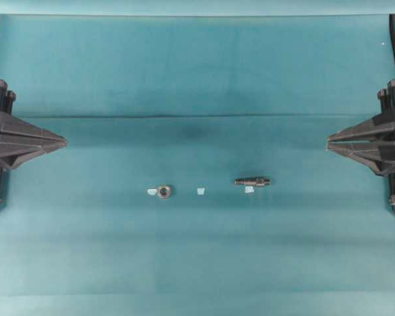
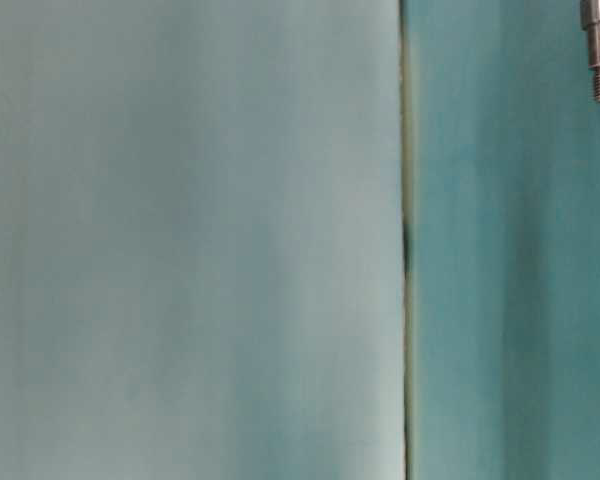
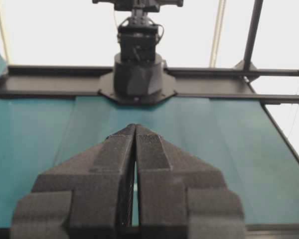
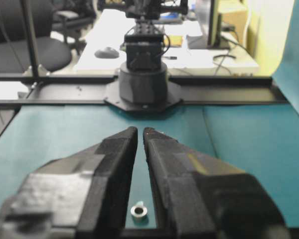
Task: Insert the washer onto the shaft with both hands.
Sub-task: 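Move left gripper over the silver washer and right gripper over the shaft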
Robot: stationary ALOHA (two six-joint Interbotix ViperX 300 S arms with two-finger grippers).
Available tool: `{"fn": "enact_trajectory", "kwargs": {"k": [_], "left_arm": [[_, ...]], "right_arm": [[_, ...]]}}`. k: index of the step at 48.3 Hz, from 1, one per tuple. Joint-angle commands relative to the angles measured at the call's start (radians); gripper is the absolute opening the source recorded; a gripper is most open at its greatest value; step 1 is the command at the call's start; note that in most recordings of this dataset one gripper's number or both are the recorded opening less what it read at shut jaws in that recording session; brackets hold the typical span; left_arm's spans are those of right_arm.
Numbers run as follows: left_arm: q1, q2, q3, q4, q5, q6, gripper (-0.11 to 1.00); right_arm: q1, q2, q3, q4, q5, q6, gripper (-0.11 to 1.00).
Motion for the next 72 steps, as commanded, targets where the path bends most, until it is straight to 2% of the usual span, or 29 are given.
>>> {"fn": "enact_trajectory", "kwargs": {"k": [1, 6, 12, 19, 25, 33, 53, 72], "left_arm": [[0.017, 0.094, -0.057, 0.009, 0.077, -0.038, 0.02], [0.02, 0.19, -0.127, 0.009, 0.163, -0.054, 0.02], [0.02, 0.298, -0.199, 0.009, 0.166, -0.055, 0.02], [0.017, 0.42, -0.284, 0.011, 0.201, -0.067, 0.02], [0.015, 0.517, -0.36, 0.011, 0.311, -0.069, 0.02], [0.006, 0.632, -0.457, 0.011, 0.485, -0.064, 0.02], [0.006, 0.841, -0.606, 0.015, 0.704, -0.055, 0.02], [0.005, 0.904, -0.621, 0.015, 0.724, -0.06, 0.02]], "right_arm": [[-0.025, 0.02, -0.054, 0.017, 0.009, 0.005, 0.0], [-0.043, 0.063, -0.11, 0.061, 0.146, 0.015, -0.06], [-0.063, 0.143, -0.175, 0.061, 0.336, 0.018, -0.1], [-0.064, 0.275, -0.256, 0.06, 0.494, 0.015, -0.1], [-0.064, 0.393, -0.298, 0.057, 0.581, 0.009, -0.1], [-0.055, 0.523, -0.368, 0.026, 0.712, -0.006, -0.1], [-0.034, 0.71, -0.422, 0.02, 0.764, -0.058, -0.1], [-0.038, 0.778, -0.428, 0.018, 0.772, -0.055, -0.1]]}}
